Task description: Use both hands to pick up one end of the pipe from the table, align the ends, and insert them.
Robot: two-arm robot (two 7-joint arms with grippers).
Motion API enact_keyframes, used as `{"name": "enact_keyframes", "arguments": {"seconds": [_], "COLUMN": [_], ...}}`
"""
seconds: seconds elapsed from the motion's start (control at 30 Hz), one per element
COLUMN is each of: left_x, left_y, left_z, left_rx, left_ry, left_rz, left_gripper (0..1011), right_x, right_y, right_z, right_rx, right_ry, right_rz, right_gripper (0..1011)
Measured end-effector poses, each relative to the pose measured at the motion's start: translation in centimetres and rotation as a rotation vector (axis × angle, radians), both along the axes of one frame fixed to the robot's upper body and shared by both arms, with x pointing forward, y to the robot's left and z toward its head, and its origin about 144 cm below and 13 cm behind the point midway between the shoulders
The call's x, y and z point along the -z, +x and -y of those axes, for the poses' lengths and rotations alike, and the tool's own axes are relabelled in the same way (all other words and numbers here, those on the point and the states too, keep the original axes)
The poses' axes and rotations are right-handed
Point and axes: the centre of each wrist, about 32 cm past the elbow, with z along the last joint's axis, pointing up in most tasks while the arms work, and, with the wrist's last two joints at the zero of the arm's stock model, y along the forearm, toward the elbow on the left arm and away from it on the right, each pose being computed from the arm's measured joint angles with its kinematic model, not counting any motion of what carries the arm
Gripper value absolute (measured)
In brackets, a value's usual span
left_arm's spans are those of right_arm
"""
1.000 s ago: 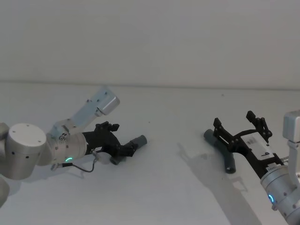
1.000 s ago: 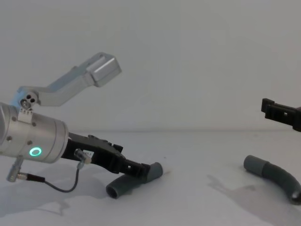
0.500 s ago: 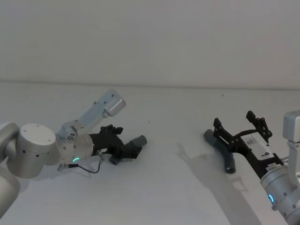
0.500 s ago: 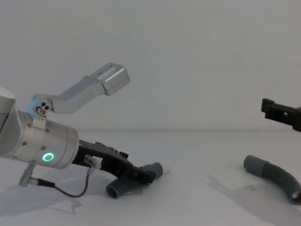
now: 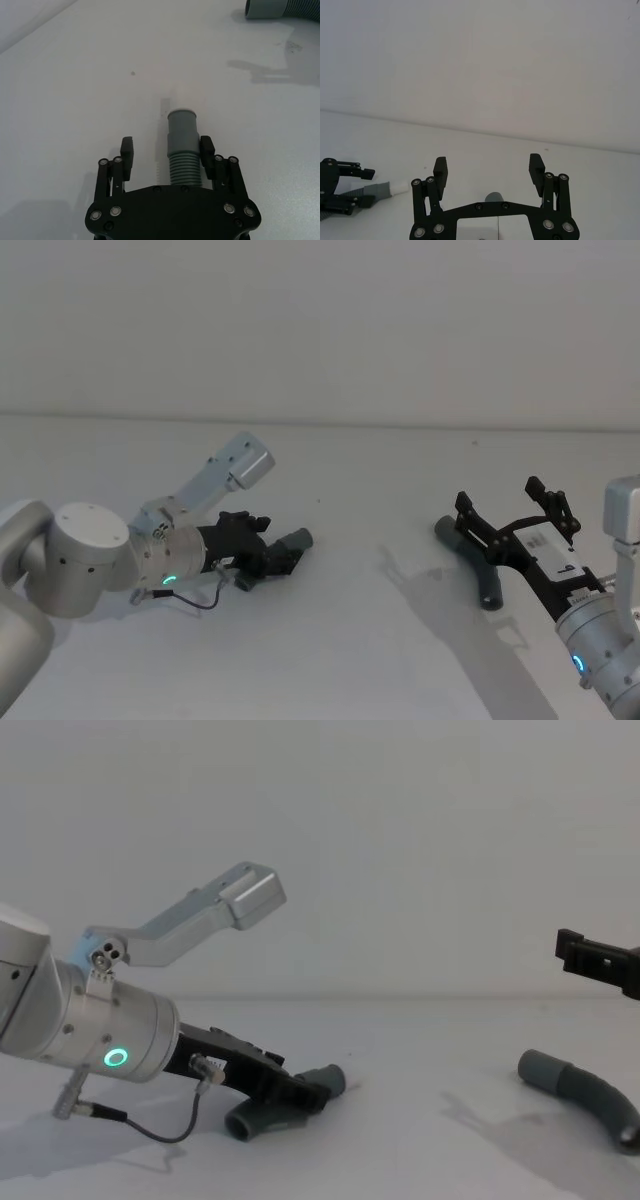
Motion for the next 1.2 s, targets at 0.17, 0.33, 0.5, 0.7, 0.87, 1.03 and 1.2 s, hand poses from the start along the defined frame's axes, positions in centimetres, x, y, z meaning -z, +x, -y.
{"name": "enact_keyframes", "arguments": {"seconds": [0.17,0.33,0.5,0.7,0.87,1.03,1.2], "left_x": [0.05,0.08,0.10,0.12,0.12,0.11,0.11], "left_y": [0.07,0.12,0.14,0.16,0.17,0.19,0.20], "left_z": [0.08,0.16,0.21,0.24,0.25,0.26,0.27], "left_rx": [-0.002,-0.003,-0.003,-0.004,-0.004,-0.004,-0.004], "left_ry": [0.002,0.002,0.002,0.003,0.004,0.004,0.003], "left_rz": [-0.002,-0.003,-0.004,-0.005,-0.005,-0.005,-0.005], "left_gripper": [661,498,383,347,347,347,347], "right_x": [0.00,0.00,0.00,0.00,-0.01,-0.17,-0.60], "right_y": [0.00,0.00,0.00,0.00,0.01,0.21,0.70], "right_z": [0.00,0.00,0.00,0.00,0.01,0.23,0.69], "right_rx": [0.000,0.000,0.000,0.000,-0.001,-0.017,-0.049], "right_ry": [0.000,0.000,0.000,0.000,-0.001,-0.021,-0.067], "right_rz": [0.000,0.000,0.000,0.000,0.000,-0.014,-0.053], "right_gripper": [1001,1001,1001,1001,1001,1001,1001]}}
